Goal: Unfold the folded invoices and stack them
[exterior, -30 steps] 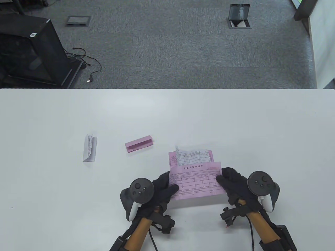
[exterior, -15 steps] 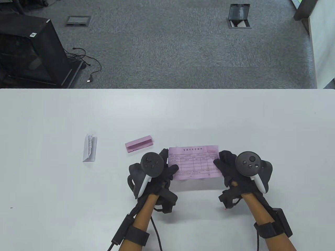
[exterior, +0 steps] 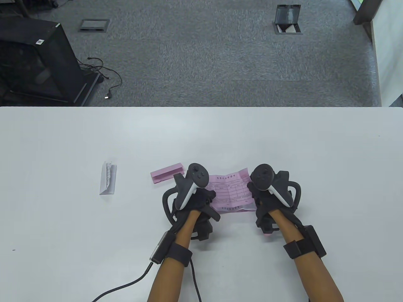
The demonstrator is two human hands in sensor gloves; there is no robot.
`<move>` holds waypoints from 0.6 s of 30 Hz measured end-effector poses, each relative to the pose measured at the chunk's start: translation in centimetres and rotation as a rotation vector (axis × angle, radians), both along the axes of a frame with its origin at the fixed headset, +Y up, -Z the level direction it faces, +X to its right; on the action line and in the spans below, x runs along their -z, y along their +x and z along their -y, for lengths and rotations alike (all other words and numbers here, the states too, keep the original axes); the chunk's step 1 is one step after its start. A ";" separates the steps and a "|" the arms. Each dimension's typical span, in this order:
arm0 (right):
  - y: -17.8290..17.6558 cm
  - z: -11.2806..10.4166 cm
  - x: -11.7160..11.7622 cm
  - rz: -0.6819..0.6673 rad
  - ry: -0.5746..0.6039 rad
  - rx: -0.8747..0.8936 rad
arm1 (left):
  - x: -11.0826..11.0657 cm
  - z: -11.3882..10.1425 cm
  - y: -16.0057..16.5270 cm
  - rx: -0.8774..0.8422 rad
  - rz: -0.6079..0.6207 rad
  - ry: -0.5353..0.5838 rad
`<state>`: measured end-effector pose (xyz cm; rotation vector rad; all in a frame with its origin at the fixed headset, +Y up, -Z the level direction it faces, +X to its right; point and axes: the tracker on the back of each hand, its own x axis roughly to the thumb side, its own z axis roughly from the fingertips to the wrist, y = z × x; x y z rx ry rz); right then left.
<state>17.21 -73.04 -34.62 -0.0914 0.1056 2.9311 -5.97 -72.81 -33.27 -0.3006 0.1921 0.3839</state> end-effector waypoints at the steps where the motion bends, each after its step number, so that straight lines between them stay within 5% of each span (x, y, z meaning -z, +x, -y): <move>1: 0.0 0.4 0.2 0.006 -0.015 -0.006 | 0.2 0.3 0.0 0.007 0.001 -0.010; 18: -0.1 4.2 0.1 0.035 -0.121 -0.140 | 0.4 4.4 0.4 0.158 0.028 -0.041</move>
